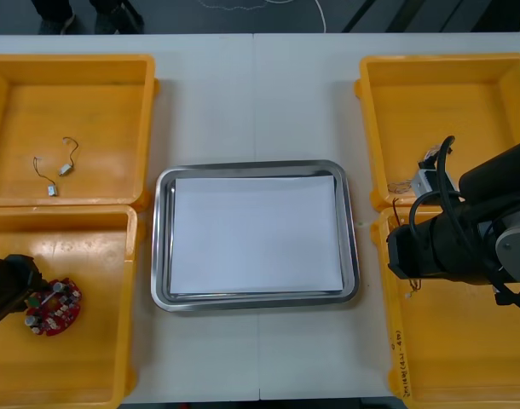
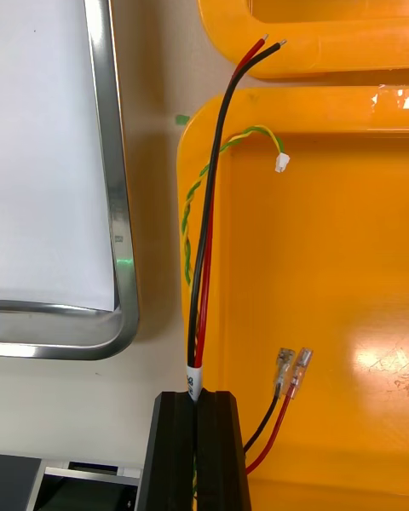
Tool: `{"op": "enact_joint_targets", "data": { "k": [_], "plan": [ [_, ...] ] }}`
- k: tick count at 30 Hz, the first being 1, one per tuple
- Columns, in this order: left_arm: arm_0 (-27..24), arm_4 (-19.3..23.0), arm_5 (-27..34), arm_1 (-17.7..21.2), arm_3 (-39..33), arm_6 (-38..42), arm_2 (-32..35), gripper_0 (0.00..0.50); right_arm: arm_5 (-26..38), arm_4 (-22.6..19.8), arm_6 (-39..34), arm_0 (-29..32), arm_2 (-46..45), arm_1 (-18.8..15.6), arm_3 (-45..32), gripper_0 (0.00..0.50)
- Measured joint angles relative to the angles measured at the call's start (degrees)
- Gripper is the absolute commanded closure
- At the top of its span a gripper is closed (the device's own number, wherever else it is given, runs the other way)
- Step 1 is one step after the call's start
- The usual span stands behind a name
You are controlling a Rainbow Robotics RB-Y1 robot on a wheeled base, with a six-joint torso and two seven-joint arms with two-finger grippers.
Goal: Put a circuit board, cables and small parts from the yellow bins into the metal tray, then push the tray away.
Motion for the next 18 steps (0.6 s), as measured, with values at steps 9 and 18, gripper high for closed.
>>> {"op": "enact_joint_targets", "data": {
  "k": [9,18],
  "plan": [
    [0.0,0.0,0.0,0.0,0.0,0.0,-0.1,0.500,0.0,0.0,0.3,0.0,-0.3,0.0,0.7,0.500],
    [0.0,0.0,0.0,0.2,0.0,0.0,-0.6,0.500,0.0,0.0,0.3,0.0,-0.6,0.0,1.0,0.500]
  ]
}}
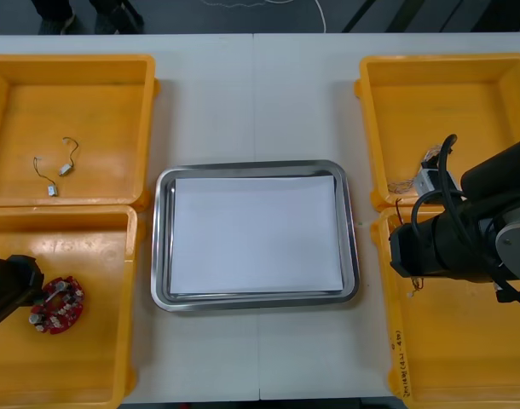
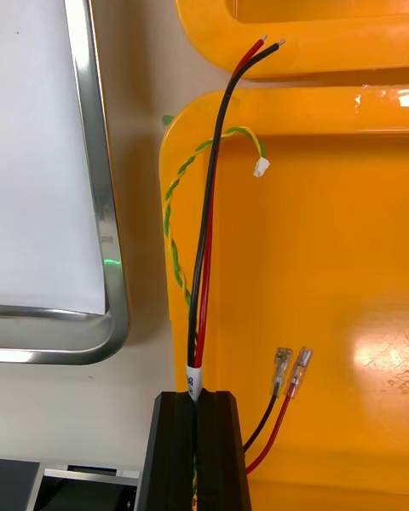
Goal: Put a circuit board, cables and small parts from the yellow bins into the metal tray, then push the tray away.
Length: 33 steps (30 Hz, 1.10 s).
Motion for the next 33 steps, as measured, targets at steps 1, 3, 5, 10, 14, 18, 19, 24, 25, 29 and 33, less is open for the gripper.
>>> {"op": "enact_joint_targets", "data": {
  "k": [1,3,5,10,14,18,19,24,25,29,33],
  "plan": [
    [0.0,0.0,0.0,0.0,0.0,0.0,0.0,0.500,0.0,0.0,0.0,0.0,0.0,0.0,0.0,0.500],
    [0.0,0.0,0.0,0.0,0.0,0.0,0.0,0.500,0.0,0.0,0.0,0.0,0.0,0.0,0.0,0.500],
    [0.0,0.0,0.4,0.0,-0.5,0.0,0.0,0.500,0.0,0.0,0.0,0.0,0.0,0.0,0.0,0.500],
    [0.0,-0.2,4.3,0.1,-4.1,-0.1,0.5,0.500,0.0,0.0,0.0,0.0,-0.2,0.0,0.0,0.500],
    [0.0,-0.3,8.1,0.2,-8.3,-0.3,2.2,0.500,0.0,0.0,0.0,0.0,-0.5,0.0,0.0,0.500],
    [0.0,-0.3,11.7,0.5,-13.7,-0.9,5.2,0.500,0.0,0.0,0.0,0.0,-0.6,0.0,0.1,0.500],
    [0.0,-0.3,12.6,0.7,-15.2,-1.0,5.9,0.500,0.0,0.0,0.0,0.0,-0.6,0.0,0.1,0.500],
    [-0.1,-0.1,16.4,2.4,-20.5,-1.0,7.8,0.500,0.0,-0.1,0.0,0.0,-1.0,0.0,0.1,0.500],
    [-0.2,0.0,17.0,2.8,-21.2,-1.0,7.8,0.500,0.0,-0.1,0.0,0.0,-1.1,0.0,0.1,0.500],
    [-1.8,0.8,17.5,4.4,-23.0,-1.3,7.8,0.500,0.0,-0.1,0.0,0.0,-1.2,0.0,0.1,0.500],
    [-5.2,2.5,17.5,5.3,-24.0,-1.5,7.7,0.500,0.0,-0.1,0.0,0.0,-1.4,0.0,0.1,0.500]
  ]
}}
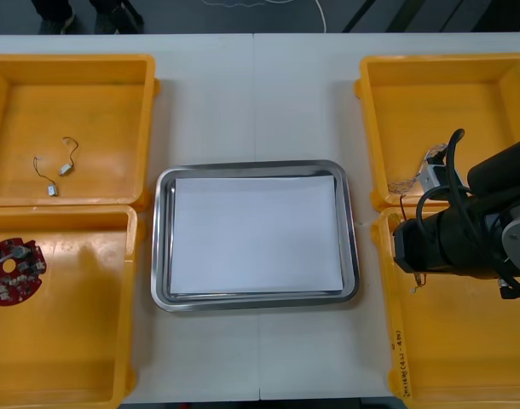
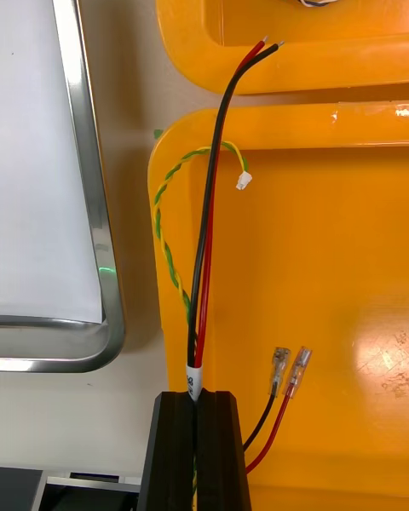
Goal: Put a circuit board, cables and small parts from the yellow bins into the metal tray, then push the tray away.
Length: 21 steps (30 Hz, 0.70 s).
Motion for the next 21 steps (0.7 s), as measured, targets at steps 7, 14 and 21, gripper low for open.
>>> {"op": "enact_joint_targets", "data": {
  "k": [7,14,21],
  "plan": [
    [-7.3,1.8,0.1,0.2,-0.1,-1.9,-4.0,0.500,0.0,-0.3,0.0,0.0,-0.1,0.0,0.0,0.500],
    [-14.0,1.8,0.1,0.4,0.0,-1.9,-12.2,0.500,0.0,-0.5,0.0,0.0,-0.1,0.0,0.0,0.500],
    [-21.5,1.8,0.2,0.4,4.4,-1.8,-19.3,0.500,0.0,-0.5,0.0,0.0,-0.1,0.0,0.0,0.500]
  ]
}}
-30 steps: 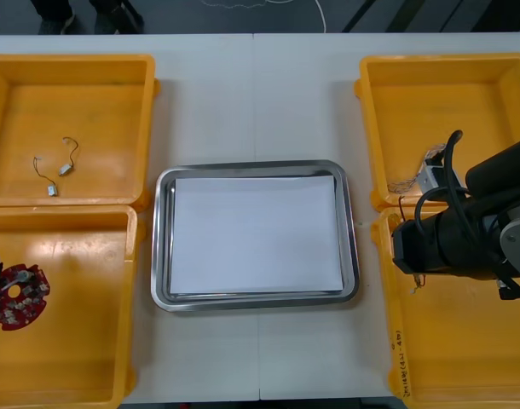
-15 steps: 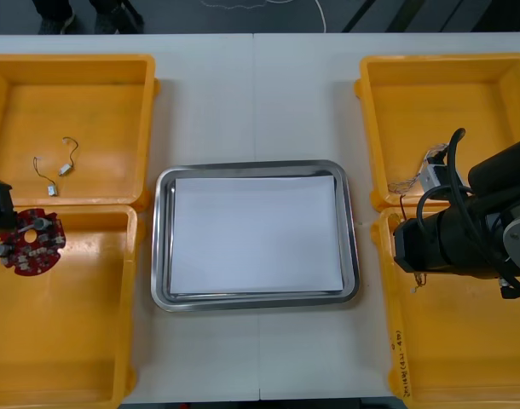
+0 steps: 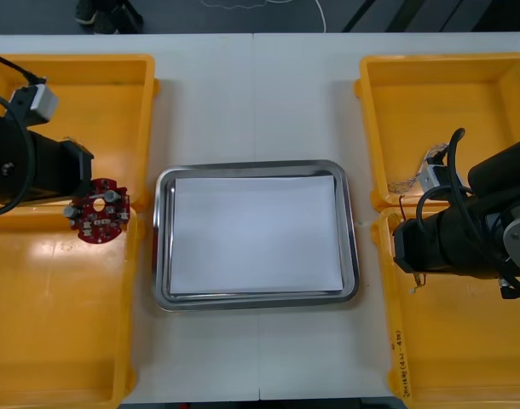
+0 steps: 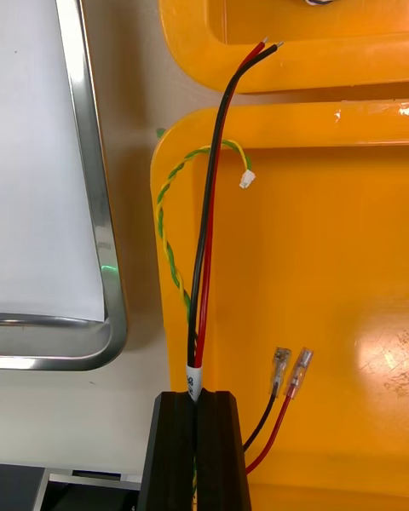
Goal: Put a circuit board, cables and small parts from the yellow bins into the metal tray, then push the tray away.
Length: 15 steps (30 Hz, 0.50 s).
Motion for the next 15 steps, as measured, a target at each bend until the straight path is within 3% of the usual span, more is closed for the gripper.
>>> {"op": "enact_joint_targets", "data": {
  "k": [9,15],
  "plan": [
    [-7.2,-0.1,0.0,0.0,6.3,0.7,-8.7,0.500,0.0,0.0,0.0,0.0,0.0,0.0,0.0,0.500],
    [-8.7,-1.6,0.0,-0.7,7.4,2.3,-10.7,0.500,0.0,0.0,0.0,0.0,0.0,0.0,0.0,0.500]
  ]
}}
